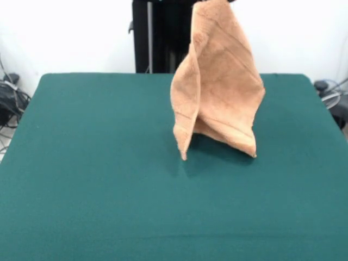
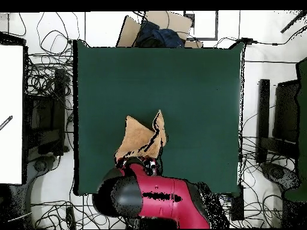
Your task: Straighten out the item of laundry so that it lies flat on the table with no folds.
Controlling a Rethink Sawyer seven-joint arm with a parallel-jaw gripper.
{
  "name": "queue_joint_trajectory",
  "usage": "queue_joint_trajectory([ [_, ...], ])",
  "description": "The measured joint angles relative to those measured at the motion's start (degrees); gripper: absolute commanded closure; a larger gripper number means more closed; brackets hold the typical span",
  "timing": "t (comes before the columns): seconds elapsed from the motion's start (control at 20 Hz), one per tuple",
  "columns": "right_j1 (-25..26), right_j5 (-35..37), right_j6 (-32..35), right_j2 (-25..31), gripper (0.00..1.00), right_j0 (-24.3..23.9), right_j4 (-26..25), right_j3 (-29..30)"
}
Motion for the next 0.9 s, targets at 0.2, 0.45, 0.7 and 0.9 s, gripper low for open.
queue_joint_trajectory([
  [0.2, -1.14, 0.69, 0.00, -1.12, 1.00, 0.71, 0.05, 0.02],
  [0.45, -1.71, 0.70, 0.00, -1.57, 1.00, 0.25, 0.63, 0.02],
  [0.7, -2.13, 1.18, 0.00, -2.10, 1.00, -1.43, 1.60, 0.02],
  [0.9, -2.58, 1.82, 0.00, -2.10, 1.00, -2.47, 1.94, 0.02],
])
